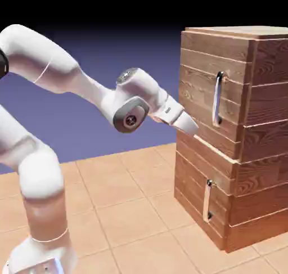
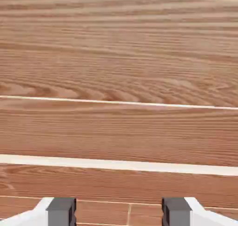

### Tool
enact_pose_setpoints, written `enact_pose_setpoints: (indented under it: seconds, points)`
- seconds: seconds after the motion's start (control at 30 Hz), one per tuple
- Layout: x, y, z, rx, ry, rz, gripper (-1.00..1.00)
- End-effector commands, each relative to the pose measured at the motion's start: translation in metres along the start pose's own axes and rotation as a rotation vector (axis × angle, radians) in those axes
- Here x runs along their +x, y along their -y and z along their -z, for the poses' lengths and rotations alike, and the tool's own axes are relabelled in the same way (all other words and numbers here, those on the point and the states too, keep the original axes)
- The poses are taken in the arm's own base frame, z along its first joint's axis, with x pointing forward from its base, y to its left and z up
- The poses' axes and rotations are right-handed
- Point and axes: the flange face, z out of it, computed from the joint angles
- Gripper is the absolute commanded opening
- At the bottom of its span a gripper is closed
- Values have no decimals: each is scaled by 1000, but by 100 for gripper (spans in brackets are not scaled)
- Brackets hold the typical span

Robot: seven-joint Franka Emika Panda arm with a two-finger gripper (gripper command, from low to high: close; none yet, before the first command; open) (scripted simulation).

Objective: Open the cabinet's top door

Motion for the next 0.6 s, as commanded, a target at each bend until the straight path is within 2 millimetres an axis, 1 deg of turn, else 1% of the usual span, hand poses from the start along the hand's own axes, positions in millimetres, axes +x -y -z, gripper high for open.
enact_pose_setpoints:
  seconds: [0.0,0.27,0.4,0.57]
  points:
    - [2,3,5,9,-11,61,0]
    - [19,22,45,59,-119,540,0]
    - [26,26,65,66,-183,771,0]
    - [34,26,86,55,-271,1051,0]
